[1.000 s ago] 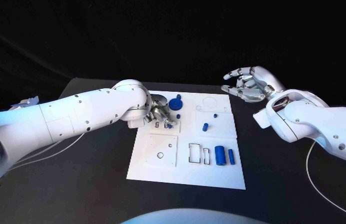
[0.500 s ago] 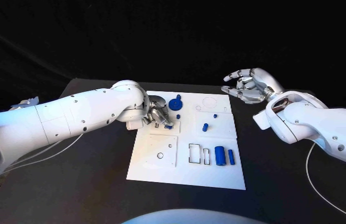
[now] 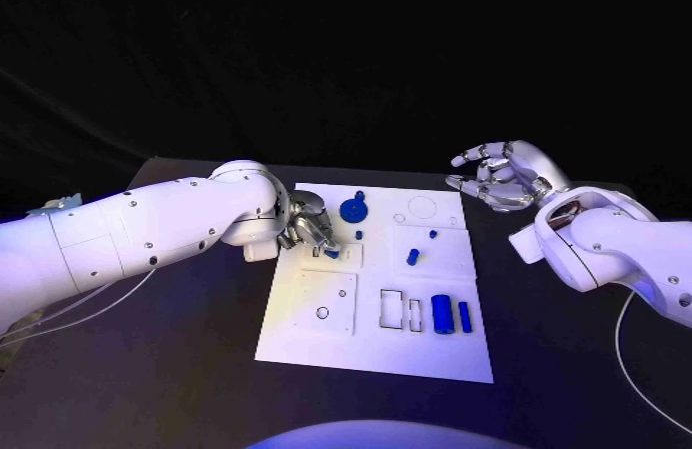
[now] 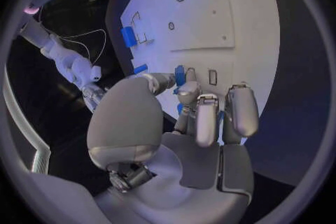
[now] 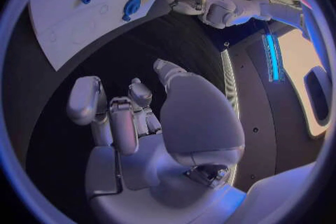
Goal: Assemble the parts on the task board
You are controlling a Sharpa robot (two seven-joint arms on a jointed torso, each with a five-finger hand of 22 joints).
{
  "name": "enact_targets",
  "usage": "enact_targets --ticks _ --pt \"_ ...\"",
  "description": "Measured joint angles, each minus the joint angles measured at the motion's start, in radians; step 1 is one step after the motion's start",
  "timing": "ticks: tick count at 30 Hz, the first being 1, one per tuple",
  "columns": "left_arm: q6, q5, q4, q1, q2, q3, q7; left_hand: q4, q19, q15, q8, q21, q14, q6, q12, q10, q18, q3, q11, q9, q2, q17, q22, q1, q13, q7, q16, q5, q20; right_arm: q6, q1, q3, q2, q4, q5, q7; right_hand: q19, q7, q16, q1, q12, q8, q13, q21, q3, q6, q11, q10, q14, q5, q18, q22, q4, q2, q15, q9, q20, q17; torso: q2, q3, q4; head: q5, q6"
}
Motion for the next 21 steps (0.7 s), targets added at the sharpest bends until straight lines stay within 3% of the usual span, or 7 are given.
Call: enact_targets --ticks 4,5,6,7,8,16,21 --pt "-0.014 -0.007 0.008 -0.001 -0.001 -0.001 -0.001 0.0 0.008 -0.002 0.011 0.003 -0.002 0.0 0.008 0.011 0.0 0.0 -0.004 0.0 -0.003 0.0 0.011 -0.011 0.009 0.0 0.001 0.005 -0.001 0.0 -0.003 0.0 0.0 -0.001 0.003 0.0 0.0 0.0 0.0 0.0 0.0 0.0 0.0 0.0 0.0 0.0 0.0 0.0 0.0 0.0 0.0 0.0 0.0 0.0 0.0 0.0 0.0 0.0 0.001 0.0 -0.0002 0.003 -0.001" --pt "-0.021 -0.011 0.011 -0.002 -0.001 -0.002 -0.001 0.0 0.008 -0.005 0.015 0.006 -0.002 0.0 0.015 0.019 0.0 0.0 -0.005 0.011 -0.008 0.0 0.014 -0.016 0.015 0.0 0.004 0.012 -0.001 0.0 -0.003 0.0 0.0 -0.001 0.004 0.0 0.0 0.0 0.0 0.0 0.0 0.0 0.0 0.0 0.0 0.0 0.0 0.0 0.0 0.0 0.0 0.0 0.0 0.0 0.0 0.0 0.0 0.0 0.001 0.0 -0.0002 0.004 -0.001" --pt "-0.027 -0.015 0.014 -0.003 -0.001 -0.002 -0.001 0.0 0.012 -0.007 0.017 0.007 0.0 0.001 0.022 0.023 0.0 0.0 -0.008 0.062 -0.011 0.0 0.019 -0.023 0.021 0.0 0.005 0.018 -0.005 0.0 -0.004 0.0 0.0 -0.001 0.004 0.0 0.0 0.0 0.0 0.0 0.0 0.0 0.0 0.0 0.0 0.0 0.0 0.0 0.0 0.0 0.0 0.0 0.0 0.0 0.0 0.0 0.0 0.0 0.0 -0.0001 -0.0005 0.004 -0.002" --pt "-0.034 -0.019 0.016 -0.004 -0.001 -0.003 -0.002 0.0 0.018 -0.007 0.025 0.009 0.0 0.001 0.028 0.029 0.0 0.006 -0.01 0.063 -0.013 0.0 0.024 -0.031 0.029 -0.001 0.005 0.019 -0.007 0.0 -0.004 0.0 0.0 -0.001 0.005 0.0 0.0 0.0 0.0 0.0 0.0 0.0 0.0 0.0 0.0 0.0 0.0 0.0 0.0 0.0 0.0 0.0 0.0 0.0 0.0 0.0 0.0 0.0 0.0 -0.0003 -0.0009 0.005 -0.002" --pt "-0.04 -0.023 0.018 -0.005 -0.001 -0.004 -0.002 -0.044 0.021 -0.007 0.026 0.012 0.0 0.001 0.032 0.032 0.0 0.052 -0.01 0.063 -0.018 0.0 0.027 -0.036 0.033 -0.001 0.005 0.019 -0.007 0.0 -0.004 0.0 0.0 -0.001 0.005 0.0 0.0 0.0 0.0 0.0 0.0 0.0 0.0 0.0 0.0 0.0 0.0 0.0 0.0 0.0 0.0 0.0 0.0 0.0 0.0 0.0 0.0 0.0 0.001 -0.0006 -0.0009 0.005 -0.003" --pt "-0.094 -0.073 0.029 -0.016 0.008 -0.011 -0.01 -0.04 0.041 -0.014 0.041 0.023 0.0 0.001 0.061 0.058 -0.016 0.057 -0.017 0.063 -0.021 0.0 0.061 -0.053 0.069 -0.001 0.008 0.019 -0.012 0.0 -0.005 0.0 -0.001 -0.001 0.007 0.001 0.0 0.0 0.0 -0.005 0.0 0.0 0.0 0.0 -0.003 0.0 0.0 0.0 0.0 0.0 0.0 0.0 0.003 0.005 0.0 0.0 0.0 0.001 0.001 -0.0013 -0.0021 0.008 -0.005" --pt "-0.114 -0.106 0.031 -0.021 0.013 -0.014 -0.015 -0.04 0.045 -0.018 0.055 0.027 -0.003 0.001 0.071 0.066 -0.016 0.057 -0.019 0.063 -0.024 0.0 0.072 -0.063 0.081 -0.001 0.012 0.019 -0.016 0.0 -0.005 0.0 -0.001 -0.002 0.008 0.001 0.0 0.0 0.0 -0.005 0.0 0.0 0.0 0.0 -0.003 0.0 0.0 0.0 0.0 0.0 0.0 0.0 0.003 0.005 0.0 0.0 0.0 0.001 0.001 -0.0016 -0.0031 0.01 -0.009"
